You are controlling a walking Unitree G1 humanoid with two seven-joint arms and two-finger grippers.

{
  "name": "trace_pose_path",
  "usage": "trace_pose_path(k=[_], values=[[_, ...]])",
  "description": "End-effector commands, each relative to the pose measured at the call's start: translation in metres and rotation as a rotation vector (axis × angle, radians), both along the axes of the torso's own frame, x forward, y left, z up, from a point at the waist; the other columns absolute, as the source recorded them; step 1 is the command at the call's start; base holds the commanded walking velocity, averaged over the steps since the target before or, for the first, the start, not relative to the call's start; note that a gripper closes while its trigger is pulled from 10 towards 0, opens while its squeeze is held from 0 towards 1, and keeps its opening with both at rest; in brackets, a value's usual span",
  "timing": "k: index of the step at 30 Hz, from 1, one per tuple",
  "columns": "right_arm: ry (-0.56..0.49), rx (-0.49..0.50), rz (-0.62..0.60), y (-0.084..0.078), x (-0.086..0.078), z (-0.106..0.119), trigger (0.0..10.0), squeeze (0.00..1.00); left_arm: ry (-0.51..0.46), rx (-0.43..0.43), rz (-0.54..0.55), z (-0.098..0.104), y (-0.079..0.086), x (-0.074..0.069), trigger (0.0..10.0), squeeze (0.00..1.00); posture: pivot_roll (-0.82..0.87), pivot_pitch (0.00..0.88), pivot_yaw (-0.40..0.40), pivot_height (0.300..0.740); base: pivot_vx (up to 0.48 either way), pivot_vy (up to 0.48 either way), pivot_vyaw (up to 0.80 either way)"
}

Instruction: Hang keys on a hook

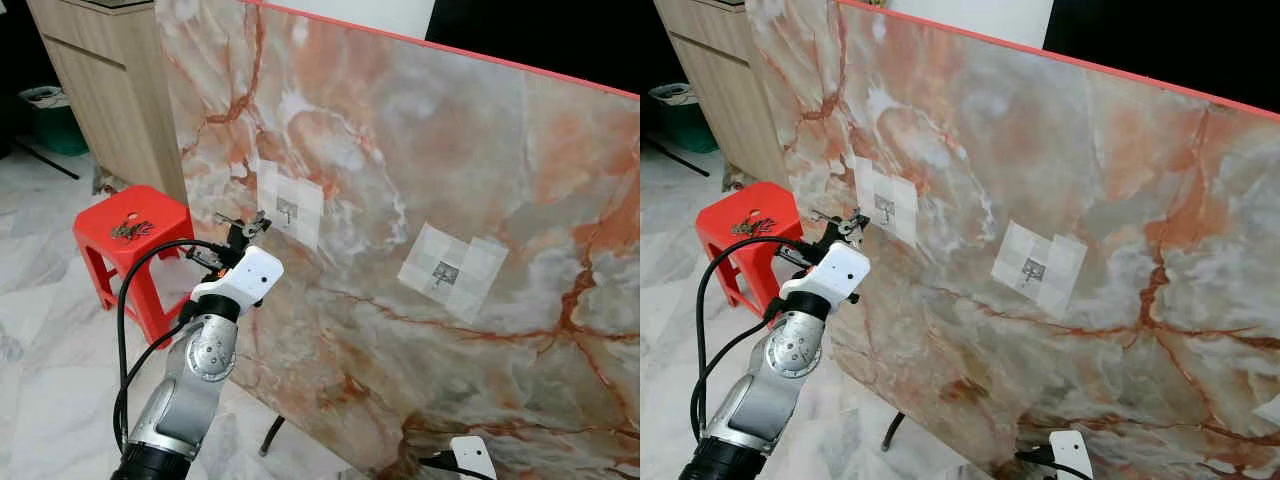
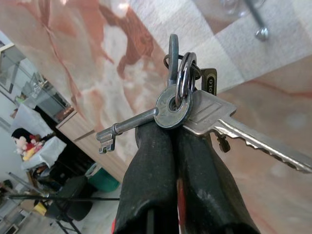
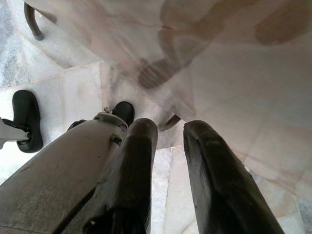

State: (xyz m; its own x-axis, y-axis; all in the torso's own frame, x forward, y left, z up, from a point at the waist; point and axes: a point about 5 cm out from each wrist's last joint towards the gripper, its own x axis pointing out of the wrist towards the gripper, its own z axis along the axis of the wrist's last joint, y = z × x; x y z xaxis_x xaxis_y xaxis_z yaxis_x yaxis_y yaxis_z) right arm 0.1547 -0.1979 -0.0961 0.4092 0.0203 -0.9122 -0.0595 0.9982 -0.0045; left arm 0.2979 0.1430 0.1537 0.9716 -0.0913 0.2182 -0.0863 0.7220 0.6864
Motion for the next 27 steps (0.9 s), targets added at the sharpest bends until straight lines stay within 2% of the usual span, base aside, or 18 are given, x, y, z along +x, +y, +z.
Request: trace_pose_path(k=[1, 5, 11, 20, 23, 27], values=[[0.000, -0.014, 0.009, -0.005, 0.001, 0.001, 10.0, 0.00, -0.017, 0.015, 0.011, 0.003, -0.001, 0.003, 10.0, 0.00, 0.04, 0.000, -0.137, 0.740, 0.000, 0.000, 0.00], [0.000, -0.015, 0.012, -0.005, 0.002, 0.001, 10.0, 0.00, -0.017, 0.038, -0.011, 0.003, -0.005, 0.003, 10.0, 0.00, 0.04, 0.000, -0.139, 0.740, 0.000, 0.000, 0.00], [-0.001, -0.016, 0.014, -0.006, 0.002, 0.002, 10.0, 0.00, 0.001, 0.116, -0.065, -0.003, -0.016, 0.001, 10.0, 0.00, 0.03, 0.000, -0.142, 0.740, 0.000, 0.000, 0.00], [-0.002, -0.016, 0.012, -0.007, 0.002, 0.002, 10.0, 0.00, -0.027, 0.173, -0.025, 0.000, -0.012, 0.003, 10.0, 0.00, 0.03, 0.000, -0.147, 0.740, 0.000, 0.000, 0.00], [-0.003, -0.018, 0.014, -0.007, 0.002, 0.002, 10.0, 0.00, -0.034, 0.212, 0.040, 0.003, -0.006, 0.005, 10.0, 0.00, 0.03, 0.000, -0.151, 0.740, 0.000, 0.000, 0.00], [-0.003, -0.019, 0.016, -0.007, 0.002, 0.002, 10.0, 0.00, -0.031, 0.226, 0.031, 0.002, -0.007, 0.006, 10.0, 0.00, 0.03, 0.000, -0.154, 0.740, 0.000, 0.000, 0.00]])
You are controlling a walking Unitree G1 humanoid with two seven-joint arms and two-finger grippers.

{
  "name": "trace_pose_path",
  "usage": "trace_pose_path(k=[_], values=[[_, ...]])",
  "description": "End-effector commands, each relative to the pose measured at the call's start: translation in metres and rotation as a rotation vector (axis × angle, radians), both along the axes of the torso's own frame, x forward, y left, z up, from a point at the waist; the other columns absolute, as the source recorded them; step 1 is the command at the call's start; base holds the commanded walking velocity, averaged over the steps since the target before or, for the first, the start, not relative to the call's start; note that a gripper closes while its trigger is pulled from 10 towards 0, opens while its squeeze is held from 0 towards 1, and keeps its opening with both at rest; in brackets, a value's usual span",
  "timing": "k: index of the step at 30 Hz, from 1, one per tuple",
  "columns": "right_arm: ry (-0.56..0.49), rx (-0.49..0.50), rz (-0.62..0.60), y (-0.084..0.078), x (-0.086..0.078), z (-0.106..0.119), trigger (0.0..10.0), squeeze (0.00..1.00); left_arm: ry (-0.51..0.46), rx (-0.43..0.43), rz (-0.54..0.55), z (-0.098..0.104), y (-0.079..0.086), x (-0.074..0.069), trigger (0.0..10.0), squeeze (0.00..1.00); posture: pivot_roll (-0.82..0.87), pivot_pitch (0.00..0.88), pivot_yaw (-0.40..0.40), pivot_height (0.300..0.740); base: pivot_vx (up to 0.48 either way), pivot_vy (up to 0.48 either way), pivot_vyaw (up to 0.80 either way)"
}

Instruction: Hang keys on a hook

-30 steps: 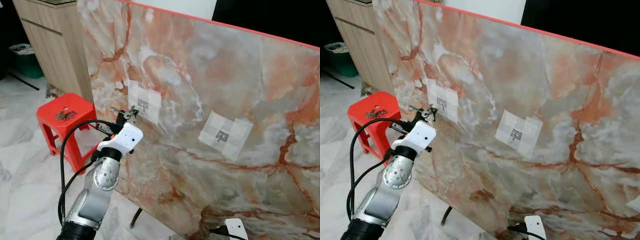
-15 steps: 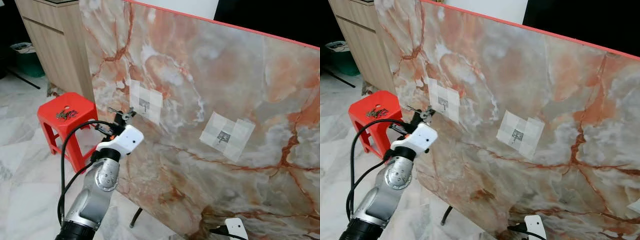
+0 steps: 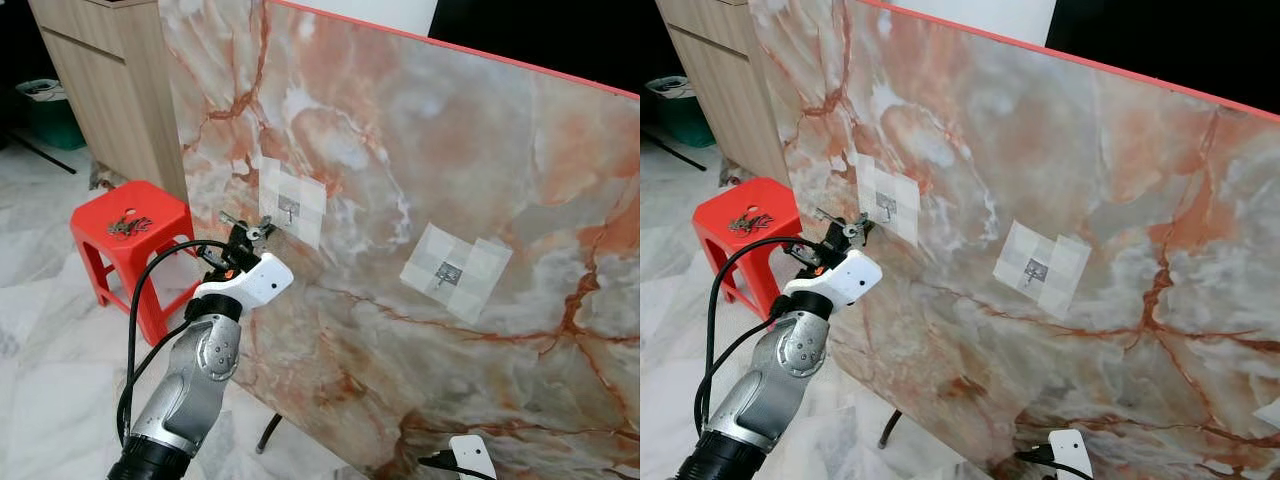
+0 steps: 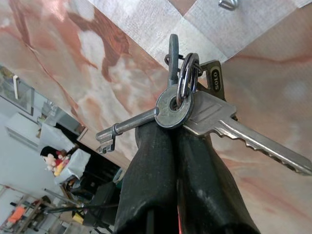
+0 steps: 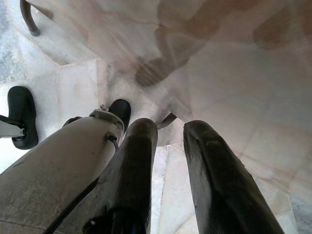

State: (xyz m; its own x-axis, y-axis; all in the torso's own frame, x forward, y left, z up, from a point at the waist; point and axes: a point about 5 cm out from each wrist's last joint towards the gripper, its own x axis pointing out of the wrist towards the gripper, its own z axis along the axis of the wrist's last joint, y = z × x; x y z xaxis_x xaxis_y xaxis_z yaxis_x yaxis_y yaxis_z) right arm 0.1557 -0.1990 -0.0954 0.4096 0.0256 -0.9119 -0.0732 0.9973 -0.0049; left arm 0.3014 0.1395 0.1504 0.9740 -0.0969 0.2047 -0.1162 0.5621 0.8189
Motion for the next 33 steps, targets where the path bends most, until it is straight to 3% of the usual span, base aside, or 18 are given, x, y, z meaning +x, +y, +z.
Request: trace_pose_path(k=[1, 4, 11, 33], values=[[-0.003, -0.018, 0.002, -0.006, 0.001, 0.002, 10.0, 0.00, -0.024, 0.020, -0.010, 0.006, -0.003, 0.003, 10.0, 0.00, 0.03, 0.000, -0.154, 0.740, 0.000, 0.000, 0.00], [-0.004, -0.020, 0.003, -0.007, 0.001, 0.002, 10.0, 0.00, -0.033, 0.074, -0.052, 0.007, -0.011, 0.003, 10.0, 0.00, 0.03, 0.000, -0.157, 0.740, 0.000, 0.000, 0.00], [-0.008, -0.018, 0.000, -0.007, 0.002, 0.002, 10.0, 0.00, -0.027, 0.105, -0.104, 0.006, -0.023, 0.004, 10.0, 0.00, 0.03, 0.000, -0.158, 0.740, 0.000, 0.000, 0.00], [-0.008, -0.014, -0.002, -0.006, 0.001, 0.002, 10.0, 0.00, 0.004, 0.194, -0.141, 0.001, -0.030, 0.008, 10.0, 0.00, 0.03, 0.000, -0.155, 0.740, 0.000, 0.000, 0.00]])
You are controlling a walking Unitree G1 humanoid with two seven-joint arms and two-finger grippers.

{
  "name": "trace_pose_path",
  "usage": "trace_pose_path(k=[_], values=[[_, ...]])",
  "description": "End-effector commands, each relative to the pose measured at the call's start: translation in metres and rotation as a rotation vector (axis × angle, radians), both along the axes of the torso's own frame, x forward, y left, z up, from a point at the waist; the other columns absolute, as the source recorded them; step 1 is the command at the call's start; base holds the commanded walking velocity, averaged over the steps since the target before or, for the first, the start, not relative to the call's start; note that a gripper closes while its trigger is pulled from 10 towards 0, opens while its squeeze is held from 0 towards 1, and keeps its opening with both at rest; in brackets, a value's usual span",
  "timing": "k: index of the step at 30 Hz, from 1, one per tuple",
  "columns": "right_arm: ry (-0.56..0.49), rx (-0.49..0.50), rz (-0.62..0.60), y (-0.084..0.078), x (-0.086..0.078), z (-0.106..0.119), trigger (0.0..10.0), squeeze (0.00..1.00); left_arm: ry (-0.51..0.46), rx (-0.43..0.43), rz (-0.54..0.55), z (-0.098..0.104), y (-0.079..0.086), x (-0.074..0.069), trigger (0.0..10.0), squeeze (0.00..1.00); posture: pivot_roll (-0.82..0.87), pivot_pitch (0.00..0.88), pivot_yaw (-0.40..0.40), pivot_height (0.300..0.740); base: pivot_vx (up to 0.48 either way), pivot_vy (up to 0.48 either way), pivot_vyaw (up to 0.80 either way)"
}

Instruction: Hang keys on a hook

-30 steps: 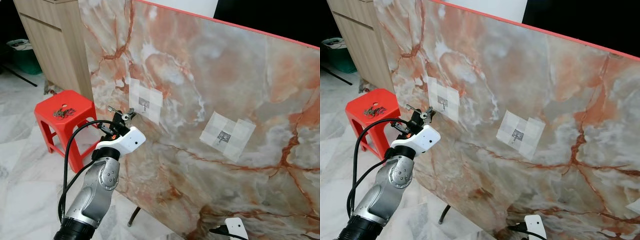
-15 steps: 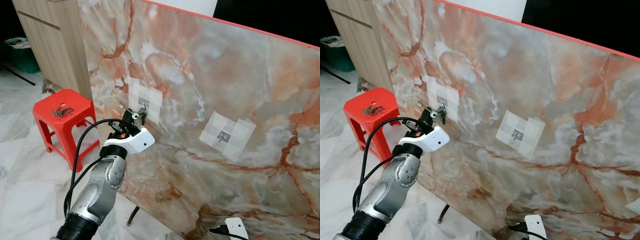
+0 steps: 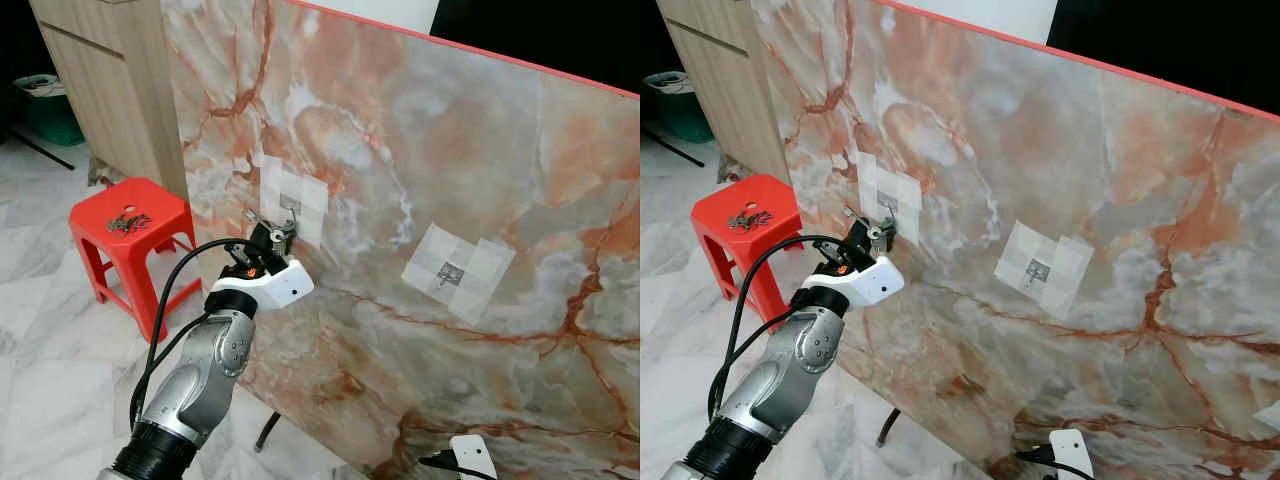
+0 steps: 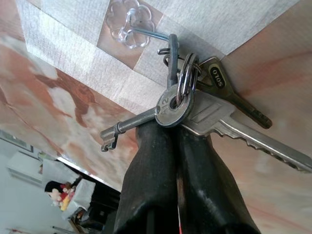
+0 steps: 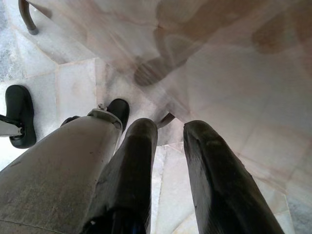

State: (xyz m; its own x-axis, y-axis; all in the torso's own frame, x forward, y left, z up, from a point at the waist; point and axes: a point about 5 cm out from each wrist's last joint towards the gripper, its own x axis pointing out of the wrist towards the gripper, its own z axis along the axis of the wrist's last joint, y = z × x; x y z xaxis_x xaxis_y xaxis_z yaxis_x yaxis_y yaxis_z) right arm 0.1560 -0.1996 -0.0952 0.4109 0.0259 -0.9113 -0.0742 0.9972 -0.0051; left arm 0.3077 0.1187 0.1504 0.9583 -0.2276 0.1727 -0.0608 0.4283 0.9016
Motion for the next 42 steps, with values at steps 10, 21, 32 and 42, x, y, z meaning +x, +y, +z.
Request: trace_pose_path(k=[10, 21, 32, 42], values=[[-0.007, -0.015, -0.003, -0.006, 0.001, 0.001, 10.0, 0.00, -0.006, 0.071, 0.014, 0.001, -0.005, 0.002, 10.0, 0.00, 0.03, 0.000, -0.159, 0.740, 0.000, 0.000, 0.00], [-0.011, -0.018, 0.001, -0.007, 0.002, 0.002, 10.0, 0.00, -0.077, 0.053, 0.170, 0.010, 0.012, 0.000, 10.0, 0.00, 0.03, 0.000, -0.165, 0.740, 0.000, 0.000, 0.00], [-0.009, -0.017, 0.005, -0.007, 0.002, 0.002, 10.0, 0.00, -0.044, 0.049, 0.124, 0.002, 0.000, -0.008, 10.0, 0.00, 0.03, 0.000, -0.167, 0.740, 0.000, 0.000, 0.00], [-0.009, -0.018, 0.004, -0.006, 0.002, 0.002, 10.0, 0.00, 0.013, 0.064, 0.082, -0.007, -0.006, -0.009, 10.0, 0.00, 0.03, 0.000, -0.166, 0.740, 0.000, 0.000, 0.00]])
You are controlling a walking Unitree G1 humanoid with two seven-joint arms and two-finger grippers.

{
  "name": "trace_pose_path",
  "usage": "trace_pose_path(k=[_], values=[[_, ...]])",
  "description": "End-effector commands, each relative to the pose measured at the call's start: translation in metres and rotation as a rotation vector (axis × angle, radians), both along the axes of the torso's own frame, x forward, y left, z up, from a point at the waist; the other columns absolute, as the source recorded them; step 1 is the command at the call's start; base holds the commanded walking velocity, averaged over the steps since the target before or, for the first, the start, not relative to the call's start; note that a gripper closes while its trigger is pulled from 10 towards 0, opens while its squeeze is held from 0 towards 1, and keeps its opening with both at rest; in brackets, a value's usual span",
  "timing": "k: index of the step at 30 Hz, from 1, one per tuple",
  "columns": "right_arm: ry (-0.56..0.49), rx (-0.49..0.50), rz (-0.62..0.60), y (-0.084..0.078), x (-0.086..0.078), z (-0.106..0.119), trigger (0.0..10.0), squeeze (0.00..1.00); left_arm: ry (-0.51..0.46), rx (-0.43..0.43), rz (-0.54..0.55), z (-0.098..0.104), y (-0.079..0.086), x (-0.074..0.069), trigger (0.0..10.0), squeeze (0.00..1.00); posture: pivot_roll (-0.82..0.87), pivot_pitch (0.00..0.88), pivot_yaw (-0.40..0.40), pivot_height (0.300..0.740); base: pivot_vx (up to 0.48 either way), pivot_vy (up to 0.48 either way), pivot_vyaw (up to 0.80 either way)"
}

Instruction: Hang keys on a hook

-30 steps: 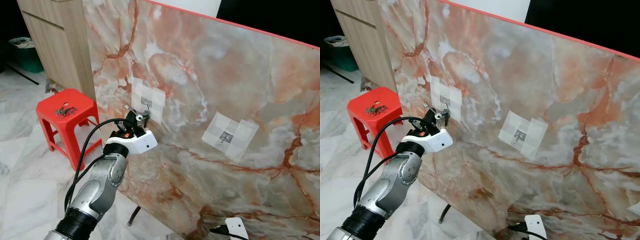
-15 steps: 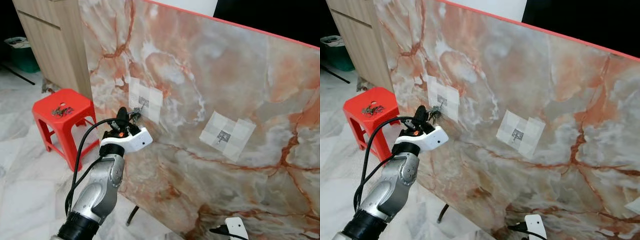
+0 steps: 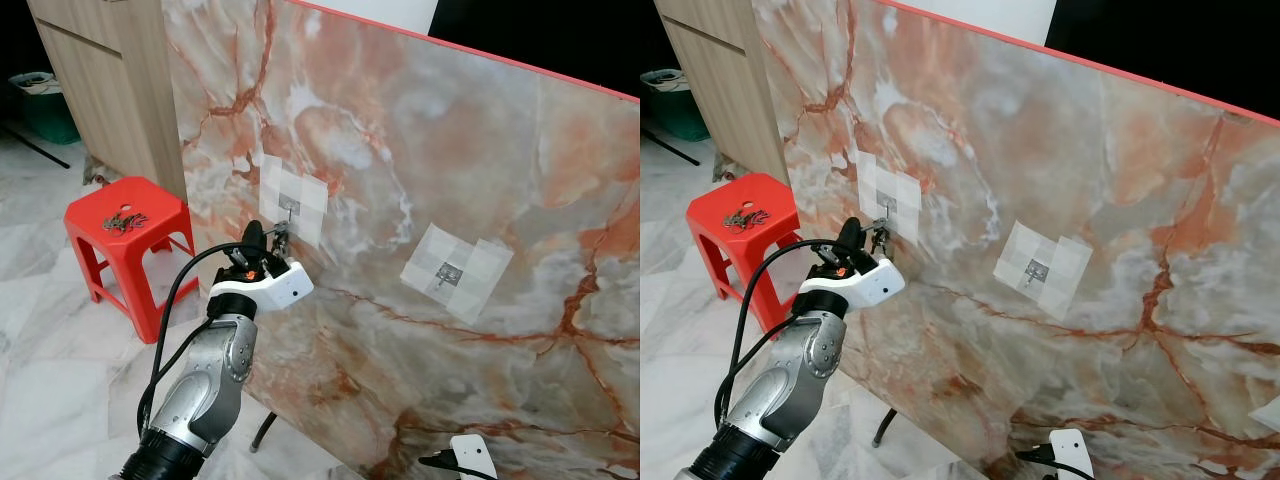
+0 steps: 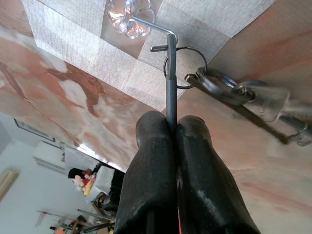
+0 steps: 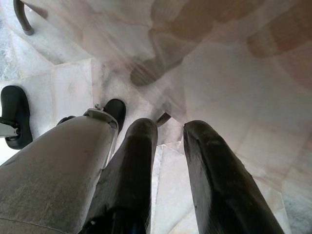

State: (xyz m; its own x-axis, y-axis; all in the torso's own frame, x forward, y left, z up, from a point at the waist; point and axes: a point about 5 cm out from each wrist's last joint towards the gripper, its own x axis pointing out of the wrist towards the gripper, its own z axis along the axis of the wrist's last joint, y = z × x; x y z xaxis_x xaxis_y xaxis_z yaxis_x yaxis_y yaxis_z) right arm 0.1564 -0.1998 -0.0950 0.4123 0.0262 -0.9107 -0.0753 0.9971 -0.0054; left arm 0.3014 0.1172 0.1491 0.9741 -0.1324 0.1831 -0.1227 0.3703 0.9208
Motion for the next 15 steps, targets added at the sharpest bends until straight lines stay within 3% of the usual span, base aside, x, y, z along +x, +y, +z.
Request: trace_pose_path(k=[1, 2, 3, 4, 5, 6, 15], values=[[-0.007, -0.017, 0.003, -0.0062, 0.0019, 0.0018, 10.0, 0.00, 0.040, 0.006, -0.023, -0.0064, -0.0040, -0.0026, 10.0, 0.00, 0.03, 0.000, -0.166, 0.740, 0.000, 0.000, 0.00], [-0.007, -0.017, 0.003, -0.0062, 0.0019, 0.0018, 10.0, 0.00, 0.040, 0.006, -0.023, -0.0064, -0.0040, -0.0026, 10.0, 0.00, 0.03, 0.000, -0.166, 0.740, 0.000, 0.000, 0.00], [-0.007, -0.017, 0.002, -0.0061, 0.0019, 0.0018, 10.0, 0.00, 0.041, -0.001, -0.021, -0.0062, -0.0035, -0.0026, 10.0, 0.07, 0.03, 0.000, -0.165, 0.740, 0.000, 0.000, 0.00], [-0.007, -0.017, 0.002, -0.0061, 0.0019, 0.0018, 10.0, 0.00, 0.041, -0.005, -0.020, -0.0062, -0.0033, -0.0026, 10.0, 0.63, 0.03, 0.000, -0.165, 0.740, 0.000, 0.000, 0.00], [-0.007, -0.017, 0.002, -0.0061, 0.0019, 0.0018, 10.0, 0.00, 0.041, -0.005, -0.020, -0.0062, -0.0033, -0.0026, 10.0, 0.63, 0.03, 0.000, -0.165, 0.740, 0.000, 0.000, 0.00], [-0.007, -0.016, 0.002, -0.0060, 0.0019, 0.0018, 10.0, 0.00, 0.044, -0.011, -0.021, -0.0064, -0.0032, -0.0026, 10.0, 1.00, 0.03, 0.000, -0.165, 0.740, 0.000, 0.000, 0.00], [-0.007, -0.016, 0.001, -0.0059, 0.0019, 0.0017, 10.0, 0.00, 0.076, -0.045, -0.044, -0.0106, -0.0044, -0.0032, 10.0, 1.00, 0.03, 0.000, -0.165, 0.740, 0.000, 0.000, 0.00]])
